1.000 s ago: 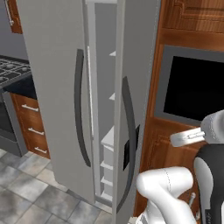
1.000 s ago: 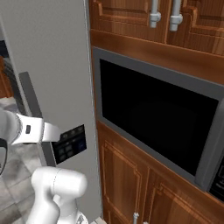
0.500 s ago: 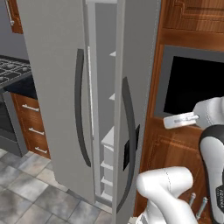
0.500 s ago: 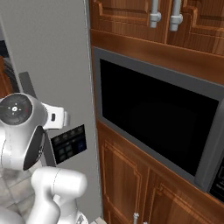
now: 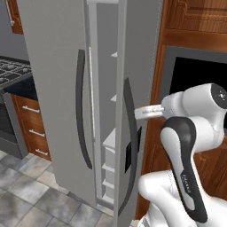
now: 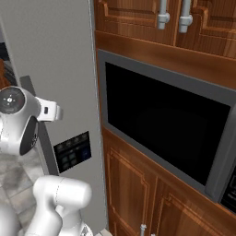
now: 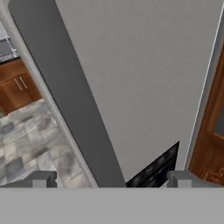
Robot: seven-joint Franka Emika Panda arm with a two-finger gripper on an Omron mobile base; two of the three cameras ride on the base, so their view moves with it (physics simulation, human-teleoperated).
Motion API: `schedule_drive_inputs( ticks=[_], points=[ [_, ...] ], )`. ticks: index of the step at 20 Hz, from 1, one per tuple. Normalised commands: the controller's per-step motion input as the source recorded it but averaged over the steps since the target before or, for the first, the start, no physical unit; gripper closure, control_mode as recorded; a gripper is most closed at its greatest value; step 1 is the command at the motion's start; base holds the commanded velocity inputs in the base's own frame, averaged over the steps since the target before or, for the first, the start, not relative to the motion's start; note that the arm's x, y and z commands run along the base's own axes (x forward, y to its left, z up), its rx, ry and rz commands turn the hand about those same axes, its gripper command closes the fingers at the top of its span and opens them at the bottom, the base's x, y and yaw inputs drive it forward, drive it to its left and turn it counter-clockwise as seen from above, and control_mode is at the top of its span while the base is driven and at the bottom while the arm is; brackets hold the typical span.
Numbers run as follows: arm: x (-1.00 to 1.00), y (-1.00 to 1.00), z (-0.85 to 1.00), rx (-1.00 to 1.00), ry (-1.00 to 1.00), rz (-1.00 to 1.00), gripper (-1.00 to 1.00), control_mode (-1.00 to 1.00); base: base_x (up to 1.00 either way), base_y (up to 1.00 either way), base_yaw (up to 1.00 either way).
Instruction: Take the bell pepper and lemon wedge from the highest rack and move them to the second highest rack where the broccoli and mango are located, to maximize freezer space. Close the freezer door after rearranging.
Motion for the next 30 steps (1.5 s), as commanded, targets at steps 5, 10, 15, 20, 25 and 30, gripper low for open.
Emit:
schedule_drive_inputs(
  ticks=[5,10,15,20,25,30],
  points=[
    [0.62,0.45,0.00,0.04,0.00,-0.01,-1.00,-1.00,0.00,0.00,0.00],
    [0.65,0.41,0.00,0.06,0.00,-0.02,-1.00,-1.00,0.00,0.00,0.00],
    [0.63,0.44,0.03,0.03,0.00,-0.03,-1.00,-1.00,0.00,0.00,0.00],
    [0.64,0.48,0.07,0.00,0.00,-0.05,-1.00,-1.00,0.00,0.00,0.00],
    [0.68,0.40,0.05,0.00,0.00,-0.17,-1.00,-1.00,0.00,0.00,0.00],
    [0.70,0.28,0.09,0.00,0.00,-0.32,-1.00,-1.00,0.00,0.00,0.00]
  ],
)
